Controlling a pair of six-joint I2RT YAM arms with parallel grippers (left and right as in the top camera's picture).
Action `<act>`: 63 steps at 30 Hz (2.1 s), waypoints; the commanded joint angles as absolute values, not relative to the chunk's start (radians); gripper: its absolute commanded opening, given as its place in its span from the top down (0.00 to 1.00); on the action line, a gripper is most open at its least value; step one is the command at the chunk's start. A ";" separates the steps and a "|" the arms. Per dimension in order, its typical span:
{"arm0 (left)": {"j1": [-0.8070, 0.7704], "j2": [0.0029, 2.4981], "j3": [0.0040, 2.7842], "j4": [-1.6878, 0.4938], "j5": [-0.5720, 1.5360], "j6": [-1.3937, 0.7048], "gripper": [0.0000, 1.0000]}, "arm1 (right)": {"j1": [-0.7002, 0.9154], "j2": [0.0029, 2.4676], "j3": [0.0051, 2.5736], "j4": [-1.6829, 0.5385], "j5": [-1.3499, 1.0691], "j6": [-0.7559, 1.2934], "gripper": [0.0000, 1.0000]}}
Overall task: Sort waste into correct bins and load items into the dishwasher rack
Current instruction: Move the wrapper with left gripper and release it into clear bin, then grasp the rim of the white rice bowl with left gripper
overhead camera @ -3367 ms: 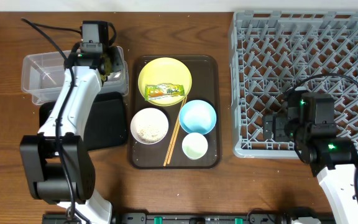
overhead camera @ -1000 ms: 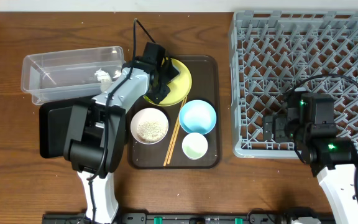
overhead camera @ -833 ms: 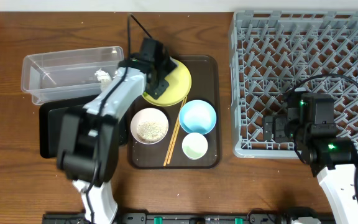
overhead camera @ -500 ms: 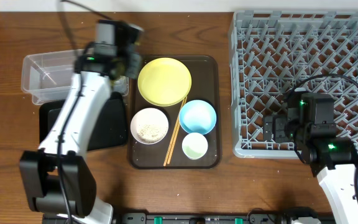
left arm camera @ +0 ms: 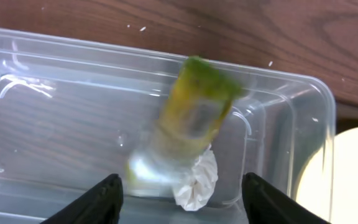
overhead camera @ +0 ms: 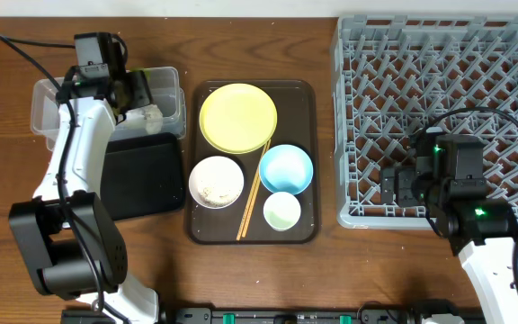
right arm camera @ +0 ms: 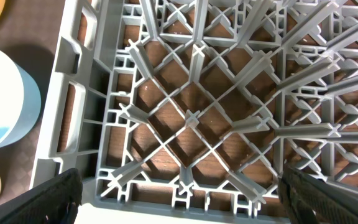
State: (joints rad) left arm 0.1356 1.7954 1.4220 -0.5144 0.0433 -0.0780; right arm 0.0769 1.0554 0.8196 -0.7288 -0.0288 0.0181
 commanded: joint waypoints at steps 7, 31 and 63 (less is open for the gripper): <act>0.017 1.645 1.432 -0.750 0.137 -0.138 0.35 | 0.079 1.049 0.843 -0.729 -0.034 0.029 0.01; -0.472 1.656 0.971 -0.556 0.110 -0.406 0.49 | 0.079 1.049 0.843 -0.741 -0.035 0.029 0.01; -0.487 1.579 1.003 -0.582 0.089 -0.405 0.94 | 0.079 1.049 0.843 -0.746 -0.035 0.029 0.01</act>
